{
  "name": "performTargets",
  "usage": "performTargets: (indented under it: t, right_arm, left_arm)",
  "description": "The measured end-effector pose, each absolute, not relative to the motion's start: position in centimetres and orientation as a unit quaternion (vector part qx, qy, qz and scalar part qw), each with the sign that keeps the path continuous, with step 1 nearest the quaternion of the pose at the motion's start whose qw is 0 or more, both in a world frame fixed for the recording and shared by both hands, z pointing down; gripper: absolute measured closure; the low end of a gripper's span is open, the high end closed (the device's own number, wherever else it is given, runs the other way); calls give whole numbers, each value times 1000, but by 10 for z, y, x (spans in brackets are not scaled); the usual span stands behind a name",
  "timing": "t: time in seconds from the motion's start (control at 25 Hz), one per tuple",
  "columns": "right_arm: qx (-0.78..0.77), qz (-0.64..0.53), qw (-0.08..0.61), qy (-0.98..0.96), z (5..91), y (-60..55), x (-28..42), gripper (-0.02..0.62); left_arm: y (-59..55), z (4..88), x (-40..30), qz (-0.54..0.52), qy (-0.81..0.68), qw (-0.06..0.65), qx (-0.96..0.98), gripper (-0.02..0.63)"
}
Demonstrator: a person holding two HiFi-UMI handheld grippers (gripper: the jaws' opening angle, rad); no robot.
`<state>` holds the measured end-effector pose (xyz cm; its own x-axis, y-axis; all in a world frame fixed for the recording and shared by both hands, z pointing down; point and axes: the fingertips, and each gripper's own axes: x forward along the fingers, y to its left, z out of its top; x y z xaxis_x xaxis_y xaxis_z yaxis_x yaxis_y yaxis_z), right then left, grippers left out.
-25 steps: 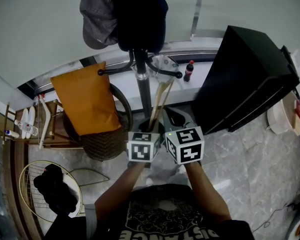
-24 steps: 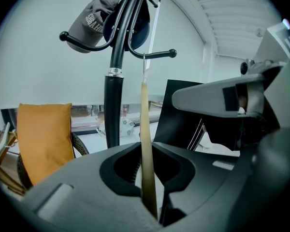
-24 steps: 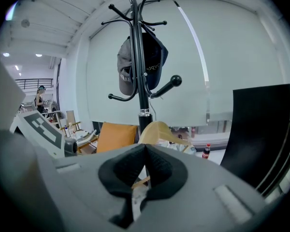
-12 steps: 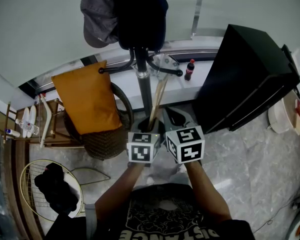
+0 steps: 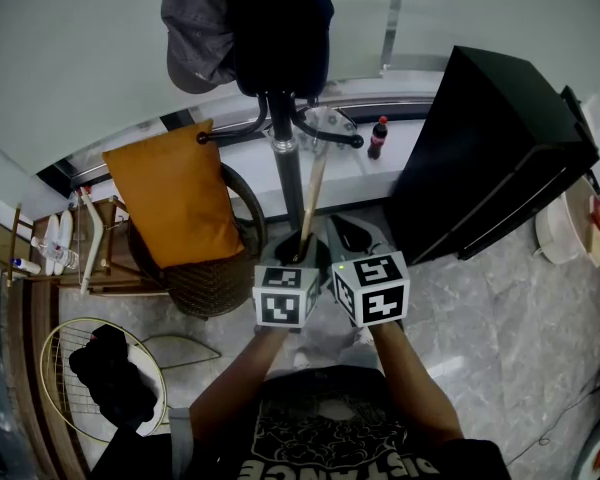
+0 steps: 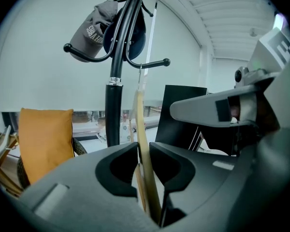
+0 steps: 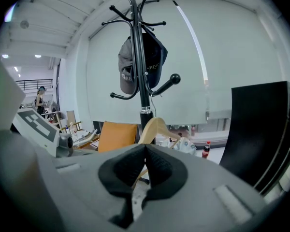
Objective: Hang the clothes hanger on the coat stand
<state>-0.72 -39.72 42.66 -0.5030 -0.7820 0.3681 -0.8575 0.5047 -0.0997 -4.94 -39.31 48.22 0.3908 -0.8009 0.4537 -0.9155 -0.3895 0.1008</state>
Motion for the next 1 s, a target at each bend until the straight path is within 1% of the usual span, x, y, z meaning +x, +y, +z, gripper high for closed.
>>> performTargets:
  t: [0.52,1.0]
  right_arm:
    - [481,136,142,-855,429,-384,-9,595]
    - [487,134,137,-852,425,-369,-15,595]
  left_arm:
    - [-383,475,-52,159,-526,162,820,549]
    - [-373,438,-53,123,-518,148,833,551]
